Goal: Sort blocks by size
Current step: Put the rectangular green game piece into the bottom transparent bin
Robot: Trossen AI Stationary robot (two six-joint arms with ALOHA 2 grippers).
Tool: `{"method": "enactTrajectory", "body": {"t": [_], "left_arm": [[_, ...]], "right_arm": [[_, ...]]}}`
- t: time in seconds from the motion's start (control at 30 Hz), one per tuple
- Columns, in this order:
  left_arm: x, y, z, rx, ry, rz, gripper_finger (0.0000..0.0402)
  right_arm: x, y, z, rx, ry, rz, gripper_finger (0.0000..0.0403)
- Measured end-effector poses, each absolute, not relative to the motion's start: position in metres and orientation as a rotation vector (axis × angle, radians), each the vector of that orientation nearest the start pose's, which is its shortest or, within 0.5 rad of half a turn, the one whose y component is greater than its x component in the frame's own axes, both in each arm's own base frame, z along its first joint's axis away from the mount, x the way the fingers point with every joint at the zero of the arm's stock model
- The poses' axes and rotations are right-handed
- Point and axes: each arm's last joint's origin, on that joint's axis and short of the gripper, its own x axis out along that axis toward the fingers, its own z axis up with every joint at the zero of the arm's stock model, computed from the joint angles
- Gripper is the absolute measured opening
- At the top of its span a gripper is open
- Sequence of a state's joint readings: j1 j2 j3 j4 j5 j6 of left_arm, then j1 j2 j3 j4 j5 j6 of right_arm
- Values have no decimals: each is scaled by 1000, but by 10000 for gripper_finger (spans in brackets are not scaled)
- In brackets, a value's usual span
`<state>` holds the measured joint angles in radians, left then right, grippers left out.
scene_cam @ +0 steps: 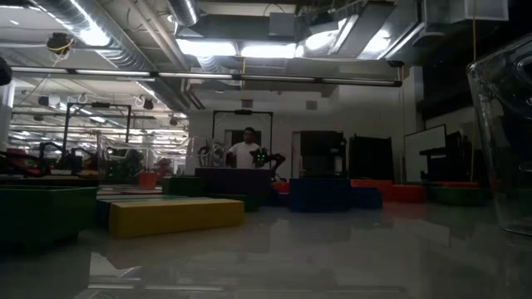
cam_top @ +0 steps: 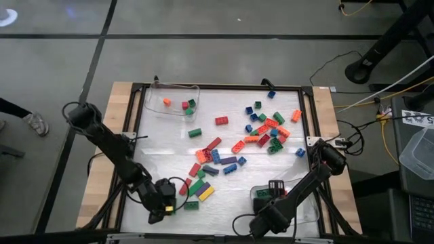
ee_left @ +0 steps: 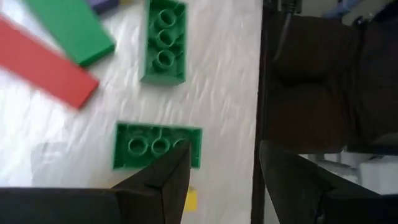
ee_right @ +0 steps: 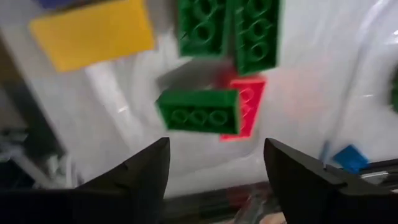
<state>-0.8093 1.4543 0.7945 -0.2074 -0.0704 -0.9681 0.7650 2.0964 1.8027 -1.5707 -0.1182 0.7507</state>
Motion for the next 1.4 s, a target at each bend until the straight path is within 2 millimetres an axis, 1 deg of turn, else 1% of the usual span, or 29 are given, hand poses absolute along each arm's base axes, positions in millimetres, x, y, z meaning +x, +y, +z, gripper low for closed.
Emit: {"method": "enactTrajectory", "body": {"t": [0.07,0.17,0.33,0.4,0.47,0.7,0.8,0.93,1.1,1.4], "left_arm": [[198,-204,190,-464,996,-259,178],[204,-205,198,-396,913,-258,178],[218,-206,212,-200,764,-229,178],[226,-208,213,-124,741,-229,178],[234,-212,210,-66,740,-234,178],[253,-223,184,54,806,-228,178],[258,-222,177,71,822,-210,178],[261,-216,174,57,843,-171,178],[262,-213,173,-7,858,-131,178],[258,-213,166,-10,907,-101,178]], "right_arm": [[268,264,226,-70,1901,-53,257],[268,265,226,-44,1926,-32,255],[268,265,226,-42,1928,-30,255],[268,265,226,-42,1929,-31,255],[268,265,226,-42,1928,-30,255],[268,265,226,-42,1928,-30,254],[268,265,226,-42,1928,-30,254],[268,265,226,-43,1928,-30,254],[268,265,226,-43,1927,-30,254],[267,265,226,-43,1927,-30,254]]}}
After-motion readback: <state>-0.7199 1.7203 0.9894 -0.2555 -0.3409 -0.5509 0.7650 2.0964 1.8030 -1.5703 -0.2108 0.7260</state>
